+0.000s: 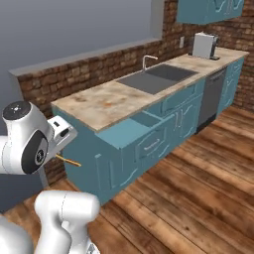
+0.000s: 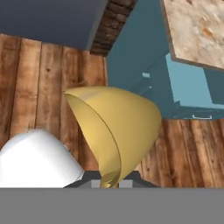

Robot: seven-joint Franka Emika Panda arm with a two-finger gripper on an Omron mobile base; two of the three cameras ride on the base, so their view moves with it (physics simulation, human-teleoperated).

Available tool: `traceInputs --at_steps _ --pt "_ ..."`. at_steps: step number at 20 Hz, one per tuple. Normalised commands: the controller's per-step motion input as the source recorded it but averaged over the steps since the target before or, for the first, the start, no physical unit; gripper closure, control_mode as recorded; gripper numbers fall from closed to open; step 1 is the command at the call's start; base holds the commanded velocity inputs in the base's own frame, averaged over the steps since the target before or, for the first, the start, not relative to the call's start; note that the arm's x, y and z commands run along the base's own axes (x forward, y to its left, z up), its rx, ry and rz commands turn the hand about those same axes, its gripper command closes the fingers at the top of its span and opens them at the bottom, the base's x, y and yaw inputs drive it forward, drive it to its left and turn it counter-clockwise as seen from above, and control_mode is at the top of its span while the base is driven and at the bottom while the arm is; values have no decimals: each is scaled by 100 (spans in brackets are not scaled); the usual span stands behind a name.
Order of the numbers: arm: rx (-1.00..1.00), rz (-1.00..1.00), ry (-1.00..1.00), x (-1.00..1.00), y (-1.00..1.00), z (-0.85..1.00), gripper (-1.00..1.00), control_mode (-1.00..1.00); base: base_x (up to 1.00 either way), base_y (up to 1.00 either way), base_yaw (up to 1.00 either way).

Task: Organize the utensils by type. Pick up the wooden spoons from the counter and place them in the open cabinet. Then pick up the metallic utensils from the counter and place them in the open drawer.

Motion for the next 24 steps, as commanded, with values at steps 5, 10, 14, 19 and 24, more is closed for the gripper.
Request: traceInputs --at_steps 5,10,14,19,24 --pt "0 0 0 0 0 0 100 100 1 80 -43" --pt "0 0 0 0 0 0 100 100 5 51 -49" --pt "0 0 0 0 0 0 100 100 14 59 -47" --pt "0 0 0 0 0 0 100 100 26 64 -38" --pt "0 0 0 0 0 0 100 100 33 47 -27"
